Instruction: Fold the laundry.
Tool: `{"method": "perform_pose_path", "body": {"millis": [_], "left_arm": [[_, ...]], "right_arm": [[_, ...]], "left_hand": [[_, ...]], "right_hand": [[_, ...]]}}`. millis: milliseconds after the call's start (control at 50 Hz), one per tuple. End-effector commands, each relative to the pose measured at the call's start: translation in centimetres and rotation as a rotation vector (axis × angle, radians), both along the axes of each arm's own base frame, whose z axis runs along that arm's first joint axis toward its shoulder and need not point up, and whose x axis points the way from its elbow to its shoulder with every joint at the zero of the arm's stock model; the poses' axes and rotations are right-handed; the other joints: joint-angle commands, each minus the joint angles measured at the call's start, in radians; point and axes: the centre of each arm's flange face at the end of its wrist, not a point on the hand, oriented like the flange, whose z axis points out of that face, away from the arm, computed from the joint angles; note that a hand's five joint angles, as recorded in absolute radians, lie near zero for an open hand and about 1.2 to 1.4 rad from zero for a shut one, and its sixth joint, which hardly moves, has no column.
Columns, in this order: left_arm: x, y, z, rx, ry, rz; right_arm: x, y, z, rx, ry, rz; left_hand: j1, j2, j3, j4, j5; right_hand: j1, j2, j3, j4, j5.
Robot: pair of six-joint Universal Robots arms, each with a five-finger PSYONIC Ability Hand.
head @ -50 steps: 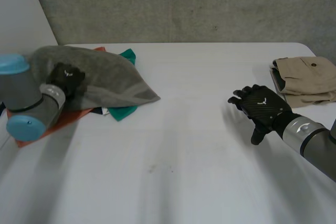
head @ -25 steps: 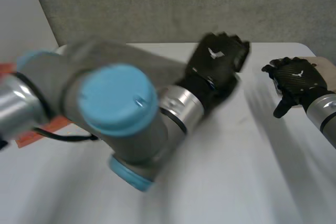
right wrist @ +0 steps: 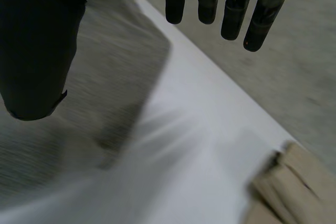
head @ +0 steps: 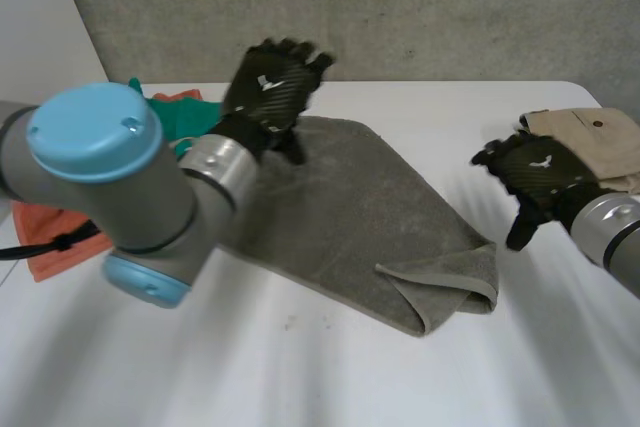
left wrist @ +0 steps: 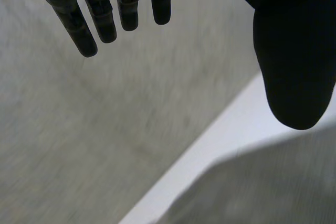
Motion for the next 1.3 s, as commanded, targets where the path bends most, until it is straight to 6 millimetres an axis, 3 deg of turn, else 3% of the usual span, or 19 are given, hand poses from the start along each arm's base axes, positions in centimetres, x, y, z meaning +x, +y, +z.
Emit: {"method": "perform_pose_path", "body": {"millis": [20, 80, 180, 280, 400, 540, 600, 620, 640, 680, 700, 780, 840, 940, 1040, 1060, 1080, 1140, 1300], "left_arm": [[4.5, -4.6, -5.2, 0.016, -0.322, 0.144], [5.2, -6.2, -6.6, 0.015, -0.369, 0.171], [7.1, -9.6, -10.0, 0.061, -0.45, 0.221], [7.2, -10.6, -11.7, 0.071, -0.509, 0.216], [7.2, -10.8, -12.3, 0.085, -0.547, 0.204], [6.9, -11.0, -13.4, 0.1, -0.552, 0.175], [6.8, -10.6, -13.7, 0.113, -0.556, 0.165], [6.8, -10.4, -13.7, 0.122, -0.56, 0.16], [6.8, -10.3, -13.8, 0.128, -0.563, 0.157], [6.6, -9.8, -13.6, 0.153, -0.573, 0.147], [6.7, -9.6, -13.6, 0.161, -0.576, 0.146], [6.8, -8.3, -13.4, 0.213, -0.596, 0.135], [7.0, -6.5, -11.9, 0.238, -0.605, 0.117], [6.6, -2.2, -8.2, 0.273, -0.562, 0.078], [6.5, 0.9, -6.3, 0.276, -0.511, 0.051], [6.4, 1.3, -6.1, 0.266, -0.506, 0.048], [6.5, 1.7, -5.9, 0.252, -0.499, 0.046], [6.7, 1.7, -6.3, 0.219, -0.485, 0.058], [8.0, -0.8, -7.8, 0.194, -0.46, 0.132]], "right_arm": [[3.5, 3.6, 0.2, 0.035, 0.015, 0.151], [5.1, 5.0, -0.5, 0.048, 0.021, 0.215], [6.9, 6.7, -3.5, 0.066, 0.1, 0.306], [7.0, 7.5, -5.1, 0.044, 0.188, 0.358], [6.7, 7.2, -6.3, 0.022, 0.234, 0.339], [6.5, 6.5, -7.0, 0.016, 0.252, 0.306], [6.4, 6.2, -6.9, 0.01, 0.254, 0.296], [6.4, 6.0, -6.9, 0.009, 0.257, 0.287], [6.3, 5.9, -6.9, 0.007, 0.259, 0.28], [6.0, 5.5, -6.8, 0.0, 0.269, 0.251], [5.8, 5.2, -6.7, -0.002, 0.273, 0.237], [5.0, 4.2, -6.2, -0.019, 0.288, 0.18], [3.6, 2.5, -5.3, -0.05, 0.304, 0.119], [0.6, 0.1, -2.1, -0.165, 0.371, 0.022], [-2.0, -1.7, 0.0, -0.241, 0.483, -0.057], [-2.6, -2.0, 0.3, -0.246, 0.498, -0.08], [-3.5, -2.7, 0.6, -0.246, 0.516, -0.123], [-4.5, -3.5, 1.0, -0.253, 0.529, -0.161], [-5.3, -5.1, -1.1, -0.205, 0.523, -0.178]], "left_hand": [[-0.009, -0.023, -0.031, -0.019, -0.02], [-0.009, -0.023, -0.031, -0.019, -0.02], [-0.009, -0.023, -0.031, -0.019, -0.02], [-0.003, -0.017, -0.025, -0.013, -0.014], [0.029, 0.015, 0.007, 0.019, 0.018], [0.31, 0.297, 0.289, 0.3, 0.299], [0.554, 0.54, 0.532, 0.544, 0.543], [0.758, 0.744, 0.736, 0.748, 0.747], [0.891, 0.877, 0.869, 0.881, 0.88], [1.184, 1.17, 1.162, 1.173, 1.173], [1.185, 1.172, 1.164, 1.175, 1.174], [1.185, 1.172, 1.164, 1.175, 1.174], [1.185, 1.172, 1.164, 1.175, 1.174], [1.185, 1.172, 1.164, 1.175, 1.174], [1.18, 1.166, 1.158, 1.17, 1.169], [0.895, 0.882, 0.873, 0.885, 0.884], [0.404, 0.39, 0.382, 0.394, 0.393], [0.098, 0.084, 0.076, 0.088, 0.087], [0.076, 0.062, 0.054, 0.066, 0.065]], "right_hand": [[-0.022, -0.043, -0.035, -0.057, -0.059], [-0.022, -0.043, -0.035, -0.057, -0.059], [-0.022, -0.043, -0.035, -0.057, -0.059], [-0.022, -0.043, -0.035, -0.057, -0.059], [0.05, 0.029, 0.037, 0.015, 0.013], [0.376, 0.354, 0.362, 0.34, 0.338], [0.724, 0.703, 0.711, 0.689, 0.687], [1.01, 0.989, 0.997, 0.975, 0.973], [1.147, 1.125, 1.134, 1.112, 1.109], [1.2, 1.178, 1.187, 1.165, 1.163], [1.2, 1.178, 1.187, 1.165, 1.163], [1.2, 1.178, 1.187, 1.165, 1.163], [1.2, 1.178, 1.187, 1.165, 1.163], [1.2, 1.178, 1.187, 1.165, 1.163], [1.2, 1.178, 1.187, 1.165, 1.163], [1.2, 1.178, 1.187, 1.165, 1.163], [1.2, 1.178, 1.187, 1.165, 1.163], [1.2, 1.178, 1.187, 1.165, 1.163], [1.2, 1.178, 1.187, 1.165, 1.163]]}}
